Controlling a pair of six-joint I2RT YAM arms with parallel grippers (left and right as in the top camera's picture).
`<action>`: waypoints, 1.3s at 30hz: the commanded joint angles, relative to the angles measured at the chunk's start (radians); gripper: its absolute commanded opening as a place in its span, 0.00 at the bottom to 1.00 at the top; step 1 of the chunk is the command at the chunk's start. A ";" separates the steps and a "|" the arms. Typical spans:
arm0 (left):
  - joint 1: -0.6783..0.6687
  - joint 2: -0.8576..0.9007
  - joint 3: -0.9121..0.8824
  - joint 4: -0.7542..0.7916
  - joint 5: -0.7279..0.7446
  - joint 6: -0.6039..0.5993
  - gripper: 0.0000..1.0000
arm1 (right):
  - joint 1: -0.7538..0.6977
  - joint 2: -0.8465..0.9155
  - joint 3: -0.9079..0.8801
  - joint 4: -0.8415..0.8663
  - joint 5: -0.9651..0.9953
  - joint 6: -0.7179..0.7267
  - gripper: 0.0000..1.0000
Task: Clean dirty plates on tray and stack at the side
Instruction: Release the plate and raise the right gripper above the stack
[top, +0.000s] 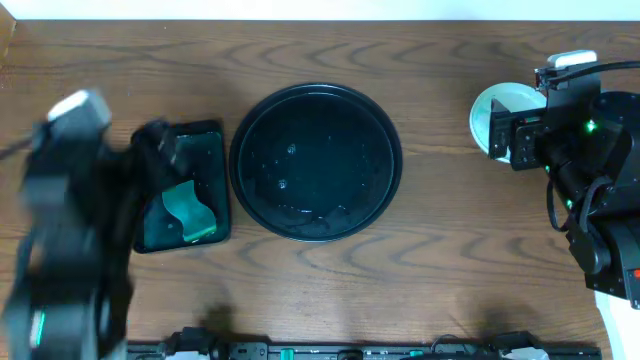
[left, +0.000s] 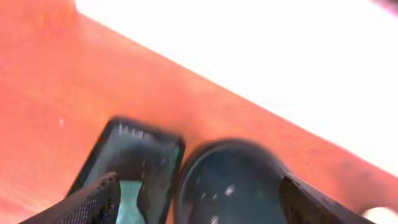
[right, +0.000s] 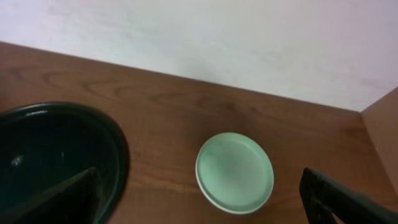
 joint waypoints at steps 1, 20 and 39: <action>-0.002 -0.183 0.000 -0.010 -0.005 0.029 0.82 | 0.015 0.000 0.005 -0.012 0.012 -0.007 0.99; -0.002 -0.311 0.000 -0.011 -0.005 0.028 0.82 | 0.015 0.000 0.005 -0.132 0.012 -0.007 0.99; -0.002 -0.311 0.000 -0.011 -0.005 0.027 0.82 | 0.015 0.000 0.005 -0.306 0.012 -0.007 0.99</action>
